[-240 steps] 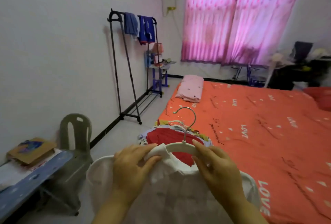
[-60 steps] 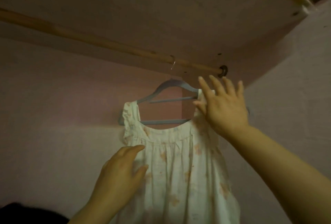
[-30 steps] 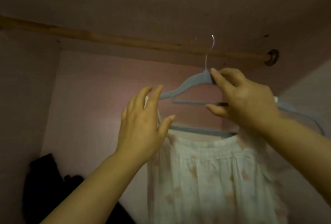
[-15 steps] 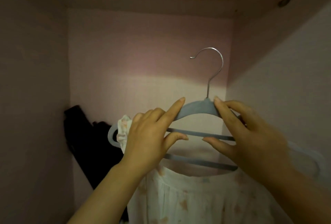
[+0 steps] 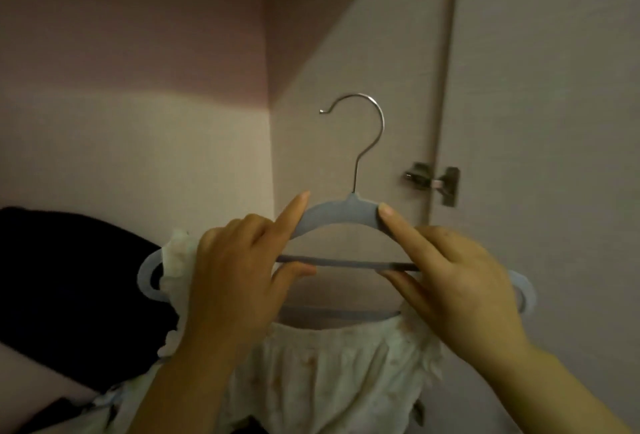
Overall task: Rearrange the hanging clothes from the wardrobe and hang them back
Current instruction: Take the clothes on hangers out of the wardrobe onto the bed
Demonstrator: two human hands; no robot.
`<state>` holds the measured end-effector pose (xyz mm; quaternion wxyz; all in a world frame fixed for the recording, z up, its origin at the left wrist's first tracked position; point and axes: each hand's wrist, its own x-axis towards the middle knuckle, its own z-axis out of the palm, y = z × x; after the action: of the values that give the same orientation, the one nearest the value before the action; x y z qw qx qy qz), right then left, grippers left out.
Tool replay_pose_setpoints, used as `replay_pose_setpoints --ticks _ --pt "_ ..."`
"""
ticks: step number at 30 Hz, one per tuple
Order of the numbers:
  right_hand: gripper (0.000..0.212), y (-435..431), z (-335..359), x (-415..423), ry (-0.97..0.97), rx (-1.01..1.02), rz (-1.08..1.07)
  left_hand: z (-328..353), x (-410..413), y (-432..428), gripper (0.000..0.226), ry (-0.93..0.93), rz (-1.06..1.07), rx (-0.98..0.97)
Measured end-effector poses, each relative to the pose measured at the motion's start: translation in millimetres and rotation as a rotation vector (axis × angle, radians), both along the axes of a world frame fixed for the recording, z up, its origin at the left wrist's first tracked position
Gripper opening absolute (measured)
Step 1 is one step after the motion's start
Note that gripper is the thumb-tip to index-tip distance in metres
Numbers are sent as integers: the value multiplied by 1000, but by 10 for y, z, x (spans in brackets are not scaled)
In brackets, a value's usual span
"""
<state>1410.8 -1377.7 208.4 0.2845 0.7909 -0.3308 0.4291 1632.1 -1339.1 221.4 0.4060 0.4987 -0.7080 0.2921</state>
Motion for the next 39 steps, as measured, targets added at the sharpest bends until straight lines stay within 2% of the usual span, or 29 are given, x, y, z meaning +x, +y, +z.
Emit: replay_pose_setpoints --ticks 4,11,18,22,25,31,33,39 --pt "57 798 -118 -604 -55 84 -148 -100 -555 365 67 -31 -184 -27" --pt "58 2417 -225 -1843 -143 87 -496 -209 -1980 1158 57 17 -545 -54" --pt "65 4504 -323 -3055 -204 184 -924 -344 -3730 2519 66 -8 -969 8" --pt "66 5733 -399 -3531 -221 170 -1182 -482 -4670 3376 70 10 -1247 60" --pt "63 6578 -453 -3711 -230 147 -1372 -610 -5284 4031 69 41 -1463 127" --pt "83 8009 -613 -3677 -334 144 -1767 -835 -6226 5379 72 13 -1894 134" --pt "82 8388 -656 -3559 -360 122 -1900 -875 -6421 5827 65 5 -2047 146" --pt "79 9283 -754 -3095 -376 44 -2267 -1003 -6651 7092 66 -50 -2396 214"
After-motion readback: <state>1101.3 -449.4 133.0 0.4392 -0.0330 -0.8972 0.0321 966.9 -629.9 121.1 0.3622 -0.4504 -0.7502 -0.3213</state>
